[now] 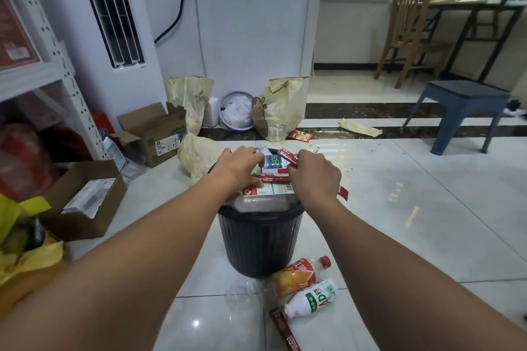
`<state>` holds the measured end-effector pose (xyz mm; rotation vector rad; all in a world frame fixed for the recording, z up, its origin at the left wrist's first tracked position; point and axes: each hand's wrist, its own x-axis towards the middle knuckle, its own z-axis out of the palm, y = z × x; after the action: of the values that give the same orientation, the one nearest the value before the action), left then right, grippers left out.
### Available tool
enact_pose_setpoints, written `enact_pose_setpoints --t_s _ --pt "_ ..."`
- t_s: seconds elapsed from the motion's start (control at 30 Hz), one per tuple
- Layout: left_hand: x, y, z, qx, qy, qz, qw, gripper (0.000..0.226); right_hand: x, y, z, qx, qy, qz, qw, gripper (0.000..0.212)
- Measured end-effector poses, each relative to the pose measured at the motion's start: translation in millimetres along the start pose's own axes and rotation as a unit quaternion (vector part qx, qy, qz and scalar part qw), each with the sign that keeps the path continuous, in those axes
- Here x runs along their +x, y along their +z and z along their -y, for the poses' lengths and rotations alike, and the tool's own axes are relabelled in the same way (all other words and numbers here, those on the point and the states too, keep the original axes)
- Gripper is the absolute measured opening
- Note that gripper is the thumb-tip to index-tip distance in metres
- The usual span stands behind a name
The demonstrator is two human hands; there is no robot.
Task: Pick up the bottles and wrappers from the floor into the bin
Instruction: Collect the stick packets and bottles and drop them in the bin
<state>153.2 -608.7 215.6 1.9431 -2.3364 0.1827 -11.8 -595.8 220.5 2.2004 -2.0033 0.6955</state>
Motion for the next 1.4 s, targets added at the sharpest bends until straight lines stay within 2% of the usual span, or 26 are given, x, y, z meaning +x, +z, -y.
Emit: enact_pose_setpoints --t_s 0.27,0.43,0.57,0.9,1.23,1.4 --pt "-8.2 2.1 8.6 -0.015 0.006 -0.038 0.999 0.044 1.5 8.7 8.1 -0.008 -0.01 0.005 1.0 0.022" --pt "-22.0 -10.0 24.5 -0.043 -0.01 -0.058 0.997 0.025 12.5 3.8 11.5 -0.031 -0.025 -0.001 0.999 0.022" --pt "-33.6 -17.7 47.7 -0.054 -0.056 -0.084 0.993 0.019 26.4 1.6 25.3 -0.023 -0.038 0.003 0.999 0.023" --pt "-20.1 -18.9 65.9 -0.071 -0.081 -0.104 0.989 0.018 74.2 20.9 68.7 -0.041 -0.114 0.038 0.992 0.027" --pt "6.3 -22.8 67.2 -0.081 -0.077 -0.114 0.987 0.02 98.5 51.7 79.5 -0.052 -0.112 0.125 0.984 0.031" --pt "11.3 -18.0 69.3 -0.08 -0.081 -0.116 0.987 0.019 104.7 61.8 78.8 -0.073 -0.13 0.144 0.978 0.034"
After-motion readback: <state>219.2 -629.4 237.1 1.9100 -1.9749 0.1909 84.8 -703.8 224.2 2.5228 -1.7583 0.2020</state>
